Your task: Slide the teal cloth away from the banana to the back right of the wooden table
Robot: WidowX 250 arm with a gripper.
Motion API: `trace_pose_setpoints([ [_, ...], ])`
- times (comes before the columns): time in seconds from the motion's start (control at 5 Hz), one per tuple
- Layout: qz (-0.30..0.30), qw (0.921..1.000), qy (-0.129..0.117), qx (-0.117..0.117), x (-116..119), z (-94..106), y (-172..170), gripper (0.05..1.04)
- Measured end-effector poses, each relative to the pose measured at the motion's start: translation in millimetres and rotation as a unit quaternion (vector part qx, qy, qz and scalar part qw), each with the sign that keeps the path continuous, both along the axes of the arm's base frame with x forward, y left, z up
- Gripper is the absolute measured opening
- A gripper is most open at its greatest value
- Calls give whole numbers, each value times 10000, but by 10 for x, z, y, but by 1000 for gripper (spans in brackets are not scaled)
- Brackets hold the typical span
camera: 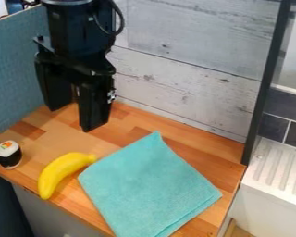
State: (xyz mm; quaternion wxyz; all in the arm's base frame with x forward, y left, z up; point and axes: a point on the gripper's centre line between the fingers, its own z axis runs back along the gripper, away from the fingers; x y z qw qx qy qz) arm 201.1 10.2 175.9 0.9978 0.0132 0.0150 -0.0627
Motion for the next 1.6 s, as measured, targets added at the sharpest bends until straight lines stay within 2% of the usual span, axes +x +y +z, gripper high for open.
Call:
trace_pose_setpoints([
  [0.2,8,10000,91,-10,-8,-48,-6,1001],
  [0.4,97,9999,119,-2,114,-336,-1,1001],
  [0.6,-21,9998,93,166,154,-583,47,1001],
  [0.8,-347,9988,68,337,280,-919,-15,1001],
  [1.0,-715,9970,251,171,367,-1214,-64,1001],
  [1.2,-731,9971,197,116,471,-1350,-89,1001],
  [1.4,-671,9974,262,88,578,-1469,-109,1001],
  [1.6,-766,9961,418,157,671,-1598,-245,1001],
])
